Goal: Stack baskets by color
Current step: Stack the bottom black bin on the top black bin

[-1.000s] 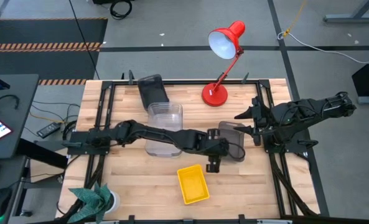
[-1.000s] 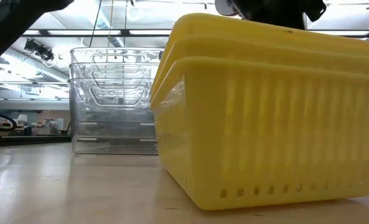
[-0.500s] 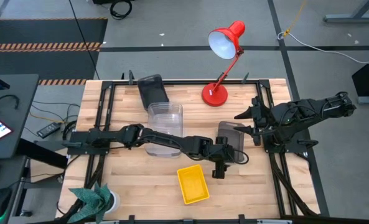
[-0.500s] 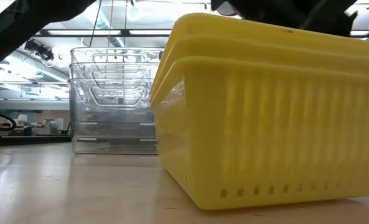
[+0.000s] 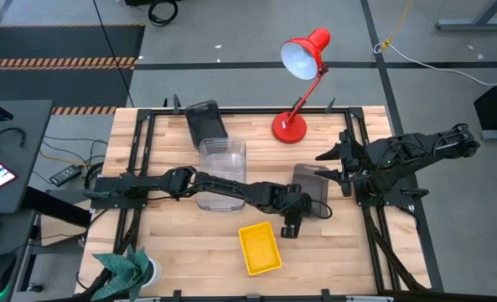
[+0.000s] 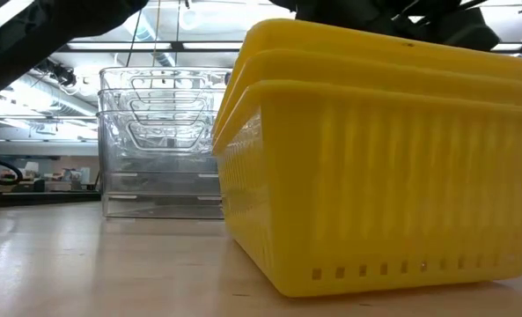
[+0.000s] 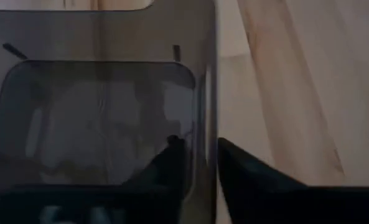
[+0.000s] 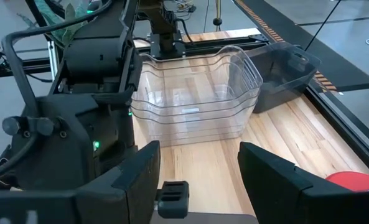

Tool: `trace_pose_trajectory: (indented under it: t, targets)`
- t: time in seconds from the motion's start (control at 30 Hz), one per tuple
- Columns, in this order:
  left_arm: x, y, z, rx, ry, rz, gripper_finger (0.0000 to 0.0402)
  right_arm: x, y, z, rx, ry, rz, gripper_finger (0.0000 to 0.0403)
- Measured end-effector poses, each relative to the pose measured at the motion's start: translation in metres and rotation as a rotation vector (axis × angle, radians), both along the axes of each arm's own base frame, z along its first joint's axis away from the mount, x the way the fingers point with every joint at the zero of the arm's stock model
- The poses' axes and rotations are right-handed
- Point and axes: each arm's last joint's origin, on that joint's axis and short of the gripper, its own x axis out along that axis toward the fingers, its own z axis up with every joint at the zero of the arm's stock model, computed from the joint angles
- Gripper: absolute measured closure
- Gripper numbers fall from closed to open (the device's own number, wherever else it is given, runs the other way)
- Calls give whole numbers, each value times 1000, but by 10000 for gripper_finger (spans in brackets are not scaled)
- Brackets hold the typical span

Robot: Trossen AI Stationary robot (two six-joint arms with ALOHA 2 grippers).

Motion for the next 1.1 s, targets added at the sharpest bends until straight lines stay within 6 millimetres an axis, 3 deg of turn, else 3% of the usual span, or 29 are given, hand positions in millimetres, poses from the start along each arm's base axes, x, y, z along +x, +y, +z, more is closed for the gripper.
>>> trace_pose_trajectory:
  t: [0.13, 0.37, 0.63, 0.83, 1.1]
  targets:
    - [-3, 0, 10, 6, 11, -8, 387, 0, 0, 0, 0, 0, 0, 182]
    - [-24, -4, 54, 108, 31, -4, 395, -4, -1, 2, -2, -18, 2, 182]
    - [-67, -6, 112, 224, 101, 68, 398, -20, -3, 14, -36, -132, -13, 182]
    - [-97, 5, 150, 300, 121, 143, 398, -25, -2, 16, -27, -156, 9, 182]
    - [-121, 33, 167, 403, 197, 235, 398, -18, 7, 2, -24, -140, 32, 182]
